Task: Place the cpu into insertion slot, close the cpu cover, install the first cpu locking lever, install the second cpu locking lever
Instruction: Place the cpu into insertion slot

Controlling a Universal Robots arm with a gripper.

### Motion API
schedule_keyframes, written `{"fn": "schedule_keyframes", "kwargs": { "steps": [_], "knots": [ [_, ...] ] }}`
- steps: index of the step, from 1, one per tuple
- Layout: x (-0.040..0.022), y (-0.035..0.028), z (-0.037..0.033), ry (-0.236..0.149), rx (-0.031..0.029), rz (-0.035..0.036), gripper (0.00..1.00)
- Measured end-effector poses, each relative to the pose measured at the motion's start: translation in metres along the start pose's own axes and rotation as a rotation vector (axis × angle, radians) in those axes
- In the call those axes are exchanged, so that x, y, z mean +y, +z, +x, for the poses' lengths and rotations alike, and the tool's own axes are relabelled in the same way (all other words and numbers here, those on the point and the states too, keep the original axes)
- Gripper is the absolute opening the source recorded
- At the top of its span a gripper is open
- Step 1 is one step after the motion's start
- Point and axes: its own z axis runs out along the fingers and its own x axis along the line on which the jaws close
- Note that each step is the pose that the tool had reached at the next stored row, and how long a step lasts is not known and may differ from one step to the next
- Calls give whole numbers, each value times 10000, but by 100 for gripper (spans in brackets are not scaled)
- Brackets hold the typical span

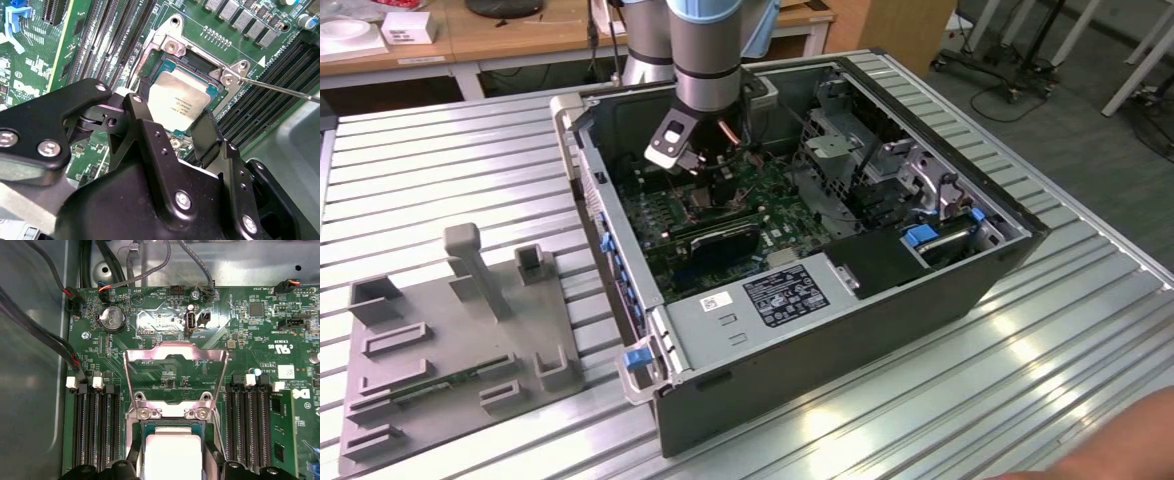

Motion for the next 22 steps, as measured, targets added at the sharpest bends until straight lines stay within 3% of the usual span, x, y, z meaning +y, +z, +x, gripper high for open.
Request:
{"fn": "schedule_keyframes", "kwargs": {
  "steps": [10,21,22],
  "knots": [
    [12,-142,3,0,-1,7,60],
    [13,-149,3,0,1,7,59],
    [13,-149,3,0,1,7,52]
  ]
}}
